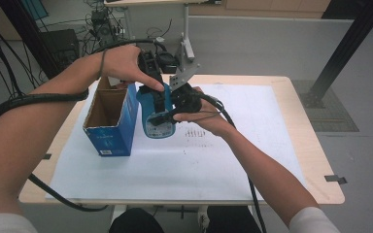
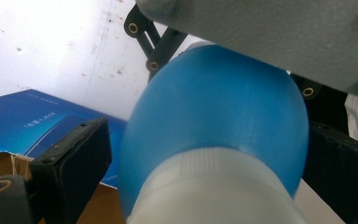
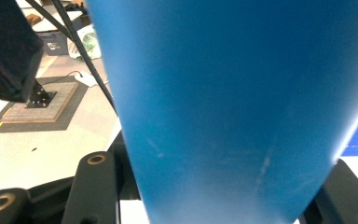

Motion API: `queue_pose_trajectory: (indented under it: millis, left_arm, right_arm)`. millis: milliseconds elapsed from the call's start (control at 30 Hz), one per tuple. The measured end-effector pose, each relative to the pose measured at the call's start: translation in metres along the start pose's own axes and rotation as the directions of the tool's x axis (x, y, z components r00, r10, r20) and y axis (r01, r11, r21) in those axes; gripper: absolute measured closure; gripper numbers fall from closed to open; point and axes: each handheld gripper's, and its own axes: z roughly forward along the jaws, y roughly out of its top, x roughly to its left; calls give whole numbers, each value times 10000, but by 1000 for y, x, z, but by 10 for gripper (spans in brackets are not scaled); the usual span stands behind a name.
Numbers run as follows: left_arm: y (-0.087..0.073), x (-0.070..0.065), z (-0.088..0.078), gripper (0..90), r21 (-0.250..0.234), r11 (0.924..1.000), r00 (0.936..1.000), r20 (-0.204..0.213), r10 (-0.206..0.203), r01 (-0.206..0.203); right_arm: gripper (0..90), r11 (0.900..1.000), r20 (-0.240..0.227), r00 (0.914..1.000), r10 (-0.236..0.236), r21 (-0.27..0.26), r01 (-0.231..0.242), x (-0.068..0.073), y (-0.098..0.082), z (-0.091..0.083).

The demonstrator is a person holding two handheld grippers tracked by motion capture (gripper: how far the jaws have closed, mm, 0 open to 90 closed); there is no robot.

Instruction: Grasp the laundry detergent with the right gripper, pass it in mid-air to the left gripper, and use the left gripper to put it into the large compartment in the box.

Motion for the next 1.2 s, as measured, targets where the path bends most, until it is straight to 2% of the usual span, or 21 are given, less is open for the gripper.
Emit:
queue_pose_trajectory:
  millis: [400, 533, 567, 700, 767, 1200]
  left_arm:
    - [0, -1, -1, 65, -78, 10000, 10000, -5, -3, 3]
    - [-1, -1, -1, 65, -68, 10000, 10000, -20, 35, -35]
    - [-1, -1, -1, 65, -82, 10000, 10000, -21, 26, -26]
    - [0, -1, -1, 64, -124, 9999, 10000, -15, 28, -28]
    - [-1, -1, -1, 64, -133, 9999, 10000, -27, 44, -44]
    - [0, -1, -3, 65, -177, 9998, 10000, -69, 67, -68]
  right_arm:
    - [443, 9999, 93, 9998, -148, 7, 148, -1, 0, -1]
    - [443, 9999, 47, 9999, 111, 67, -112, 1, 0, -2]
    - [443, 10000, 51, 10000, -38, -26, 38, 0, 0, -1]
    - [443, 9999, 127, 9998, -145, -6, 145, -1, 0, -1]
    - [443, 10000, 79, 9999, 81, 26, -81, 1, 0, -2]
    - [443, 10000, 207, 9998, 17, -17, -17, 0, 1, -3]
